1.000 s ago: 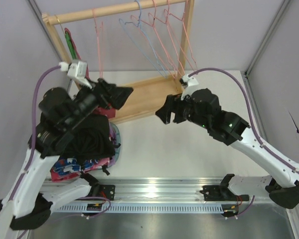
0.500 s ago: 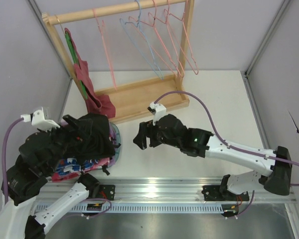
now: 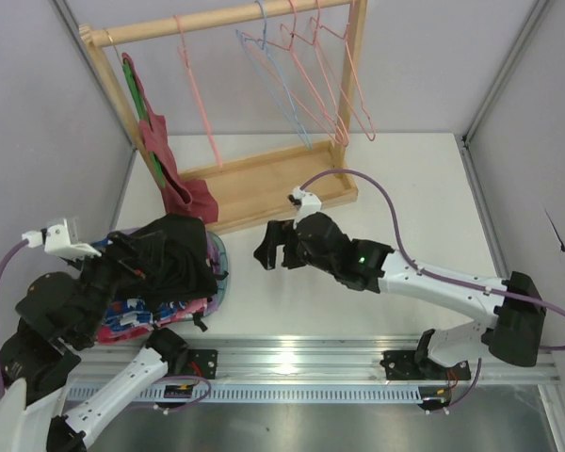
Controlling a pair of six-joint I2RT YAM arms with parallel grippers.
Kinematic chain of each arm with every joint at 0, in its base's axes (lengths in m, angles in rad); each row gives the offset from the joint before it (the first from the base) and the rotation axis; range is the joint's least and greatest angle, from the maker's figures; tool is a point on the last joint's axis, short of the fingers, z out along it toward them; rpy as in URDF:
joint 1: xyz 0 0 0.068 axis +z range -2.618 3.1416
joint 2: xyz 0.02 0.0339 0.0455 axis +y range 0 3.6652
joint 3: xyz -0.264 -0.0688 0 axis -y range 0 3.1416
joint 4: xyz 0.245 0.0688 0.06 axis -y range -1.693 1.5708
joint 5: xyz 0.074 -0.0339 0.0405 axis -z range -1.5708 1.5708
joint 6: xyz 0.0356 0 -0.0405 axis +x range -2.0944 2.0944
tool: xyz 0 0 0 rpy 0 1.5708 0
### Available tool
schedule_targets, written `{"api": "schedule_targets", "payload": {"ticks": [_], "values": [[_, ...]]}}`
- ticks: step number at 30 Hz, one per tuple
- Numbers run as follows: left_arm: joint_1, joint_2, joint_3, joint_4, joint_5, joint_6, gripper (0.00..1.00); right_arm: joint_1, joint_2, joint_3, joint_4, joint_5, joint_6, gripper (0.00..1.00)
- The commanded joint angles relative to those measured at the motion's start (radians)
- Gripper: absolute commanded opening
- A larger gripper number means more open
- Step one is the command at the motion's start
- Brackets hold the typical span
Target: Remove the trousers from the hanger
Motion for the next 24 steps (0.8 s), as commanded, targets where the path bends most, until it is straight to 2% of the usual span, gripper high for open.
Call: {"api": "schedule_targets", "payload": {"ticks": [1,8,11,16,17,18,19,22,24], "values": [[-0.003,-0.059,0.014,0.210,0.067,0.187,1.00,-0.063,-0.110,0.009,-0.019,0.017,0.000,0.88],[-0.002,0.037,0.010,0.207,0.177,0.241,0.99,-0.074,-0.396,-0.055,-0.025,0.235,-0.176,0.94],[-0.002,0.071,0.033,0.259,0.159,0.252,0.99,-0.078,-0.494,-0.042,-0.042,0.334,-0.277,0.95],[-0.002,0.128,0.094,0.313,0.156,0.268,0.99,-0.107,-0.587,0.001,-0.129,0.508,-0.398,1.00],[-0.003,0.208,0.140,0.291,0.186,0.207,1.00,-0.165,-0.592,0.014,-0.211,0.590,-0.394,0.99],[-0.003,0.209,0.140,0.291,0.192,0.206,1.00,-0.166,-0.592,0.014,-0.212,0.591,-0.370,0.99],[-0.003,0.220,0.137,0.296,0.197,0.186,0.99,-0.240,-0.585,0.017,-0.243,0.594,-0.337,0.99],[-0.002,0.229,0.102,0.387,0.243,0.134,0.99,-0.407,-0.582,0.000,-0.272,0.450,-0.238,0.99],[0.000,0.240,0.068,0.428,0.270,0.110,0.99,-0.457,-0.601,-0.044,-0.220,0.355,-0.224,0.99]]}}
